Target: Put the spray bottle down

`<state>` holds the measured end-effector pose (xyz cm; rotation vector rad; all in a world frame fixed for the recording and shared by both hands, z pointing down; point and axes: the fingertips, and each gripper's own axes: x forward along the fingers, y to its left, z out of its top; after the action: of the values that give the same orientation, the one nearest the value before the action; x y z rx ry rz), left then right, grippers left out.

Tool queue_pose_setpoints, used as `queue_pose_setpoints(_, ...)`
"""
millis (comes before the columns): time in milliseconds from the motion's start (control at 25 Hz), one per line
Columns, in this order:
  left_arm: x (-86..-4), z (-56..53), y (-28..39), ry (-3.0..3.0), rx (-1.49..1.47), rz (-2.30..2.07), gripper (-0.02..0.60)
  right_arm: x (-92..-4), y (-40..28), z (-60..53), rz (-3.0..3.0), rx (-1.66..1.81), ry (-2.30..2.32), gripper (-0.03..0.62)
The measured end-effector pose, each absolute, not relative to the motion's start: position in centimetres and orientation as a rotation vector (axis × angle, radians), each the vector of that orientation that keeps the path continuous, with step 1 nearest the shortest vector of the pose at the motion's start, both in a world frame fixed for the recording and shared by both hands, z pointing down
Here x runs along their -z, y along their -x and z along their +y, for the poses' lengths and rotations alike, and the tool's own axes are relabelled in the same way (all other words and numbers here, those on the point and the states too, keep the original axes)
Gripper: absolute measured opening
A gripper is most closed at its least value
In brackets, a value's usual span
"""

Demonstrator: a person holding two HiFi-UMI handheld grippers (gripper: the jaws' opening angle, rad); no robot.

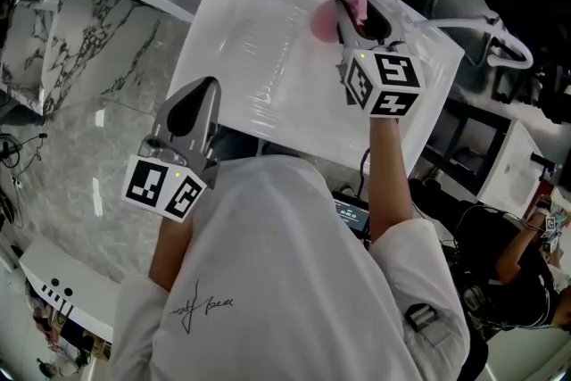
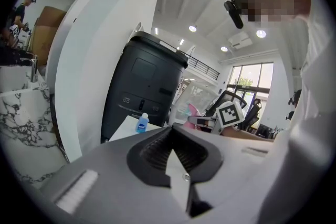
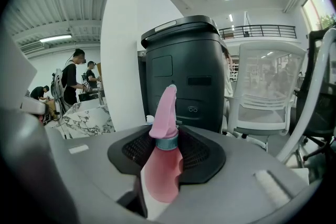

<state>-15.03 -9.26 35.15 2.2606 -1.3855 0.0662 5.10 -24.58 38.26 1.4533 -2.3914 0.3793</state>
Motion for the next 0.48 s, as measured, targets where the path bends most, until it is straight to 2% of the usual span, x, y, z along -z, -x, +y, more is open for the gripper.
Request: queue_pose_setpoints(480,-35.4,-10.2,15.7,-2.253,-0.087,-1.38,0.054,-40.2,-5.8,-27.7,-2.357,-0.402,-1.552,0.133)
